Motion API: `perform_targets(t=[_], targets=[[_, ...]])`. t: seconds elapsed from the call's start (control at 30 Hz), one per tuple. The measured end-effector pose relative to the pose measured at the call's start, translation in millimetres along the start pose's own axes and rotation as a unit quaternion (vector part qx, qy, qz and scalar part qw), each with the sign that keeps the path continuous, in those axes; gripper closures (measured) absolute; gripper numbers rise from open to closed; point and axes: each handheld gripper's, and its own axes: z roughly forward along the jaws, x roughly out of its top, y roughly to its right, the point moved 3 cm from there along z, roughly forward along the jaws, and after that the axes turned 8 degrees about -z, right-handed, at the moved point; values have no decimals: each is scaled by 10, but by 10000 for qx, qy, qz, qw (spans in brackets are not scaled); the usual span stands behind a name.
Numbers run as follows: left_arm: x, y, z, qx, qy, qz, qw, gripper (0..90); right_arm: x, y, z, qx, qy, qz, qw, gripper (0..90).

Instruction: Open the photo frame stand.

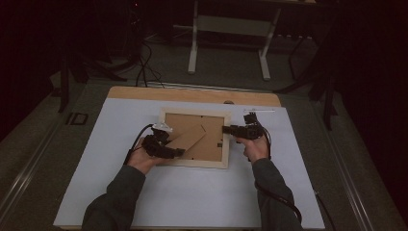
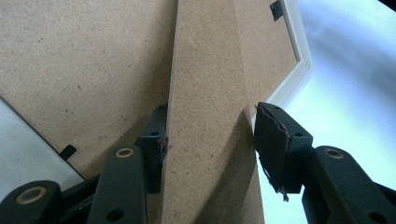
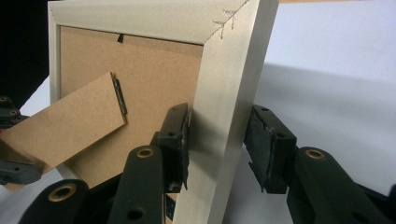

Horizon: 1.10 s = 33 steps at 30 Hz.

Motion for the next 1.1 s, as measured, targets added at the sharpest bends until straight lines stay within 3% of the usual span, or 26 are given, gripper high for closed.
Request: perform_targets(t=[0.9,1.03,1.07,1.1], targets=[[68,60,-2,395,161,206,9989,529,85,-50,-115,-128,389,-293,9987,615],[78,51,-13,383,211,134,9990,582,100,-64,-130,-151,432,-348,9983,617],[87,25,-26,269,275,-43,9992,582,105,-66,-138,-176,440,-381,9982,619],[89,17,-23,313,283,-57,9991,608,121,-78,-158,-179,499,-427,9977,621]])
